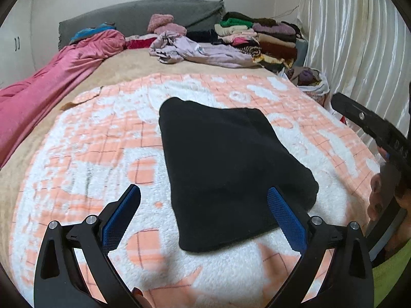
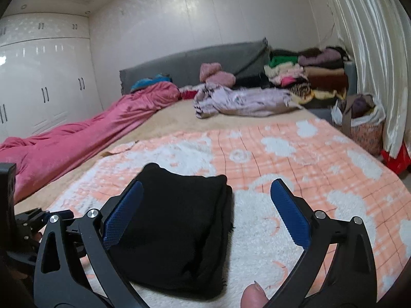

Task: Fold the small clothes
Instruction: 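Lift both tools away from the folded black sweatshirt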

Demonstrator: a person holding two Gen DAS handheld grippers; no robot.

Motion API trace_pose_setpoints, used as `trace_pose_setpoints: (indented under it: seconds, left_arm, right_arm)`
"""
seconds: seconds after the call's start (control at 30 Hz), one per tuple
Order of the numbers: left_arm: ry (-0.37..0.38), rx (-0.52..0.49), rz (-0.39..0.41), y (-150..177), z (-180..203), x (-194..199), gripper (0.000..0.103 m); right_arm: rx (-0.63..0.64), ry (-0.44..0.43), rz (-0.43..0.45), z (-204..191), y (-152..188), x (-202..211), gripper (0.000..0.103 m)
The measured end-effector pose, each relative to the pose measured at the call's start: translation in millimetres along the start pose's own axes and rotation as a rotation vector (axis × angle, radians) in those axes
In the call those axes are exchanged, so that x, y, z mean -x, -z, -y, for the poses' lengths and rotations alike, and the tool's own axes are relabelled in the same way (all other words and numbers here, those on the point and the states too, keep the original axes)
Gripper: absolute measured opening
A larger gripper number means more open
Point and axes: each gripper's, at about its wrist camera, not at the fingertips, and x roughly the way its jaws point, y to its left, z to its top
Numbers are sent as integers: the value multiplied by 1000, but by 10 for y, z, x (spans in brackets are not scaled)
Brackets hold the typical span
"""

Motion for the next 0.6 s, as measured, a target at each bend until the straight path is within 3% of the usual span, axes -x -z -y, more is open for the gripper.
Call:
trace_pose_setpoints:
  seconds: [0.3,0.6]
  left_arm:
    - [-11,4,40,114,-26,248,99]
    - [-14,16,0,455,-89,361,99]
  right_arm:
    - [-14,9,-6,-76,226,360,94]
    - [-26,34,-144,-167,661,497,94]
